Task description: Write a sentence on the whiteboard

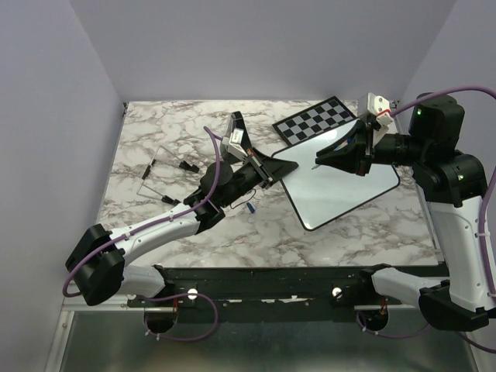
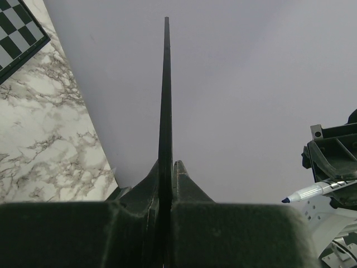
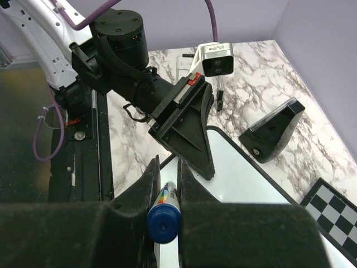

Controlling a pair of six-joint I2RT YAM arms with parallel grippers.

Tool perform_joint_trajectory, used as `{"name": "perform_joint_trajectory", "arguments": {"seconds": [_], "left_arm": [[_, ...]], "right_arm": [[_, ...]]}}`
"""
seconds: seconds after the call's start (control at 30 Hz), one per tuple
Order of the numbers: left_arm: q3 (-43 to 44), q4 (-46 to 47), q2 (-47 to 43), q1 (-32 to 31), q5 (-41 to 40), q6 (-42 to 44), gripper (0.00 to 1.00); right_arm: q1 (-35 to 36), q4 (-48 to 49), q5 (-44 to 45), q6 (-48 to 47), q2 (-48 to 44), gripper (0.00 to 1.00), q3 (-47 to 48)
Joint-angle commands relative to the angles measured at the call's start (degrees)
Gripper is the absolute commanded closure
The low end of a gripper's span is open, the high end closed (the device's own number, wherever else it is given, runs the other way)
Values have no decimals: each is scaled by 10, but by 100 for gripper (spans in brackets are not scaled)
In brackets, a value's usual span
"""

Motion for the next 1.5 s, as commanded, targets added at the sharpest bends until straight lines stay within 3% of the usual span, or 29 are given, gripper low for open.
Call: {"name": "perform_joint_trajectory", "arguments": {"seconds": [0.0, 1.47], "left_arm": [[5, 78, -16, -4, -12, -14, 100], [2, 85, -20, -3, -9, -8, 100]], "right_arm": [[7, 0, -13, 1, 2, 100, 3], [29, -35, -2, -34, 15, 100, 19]]}}
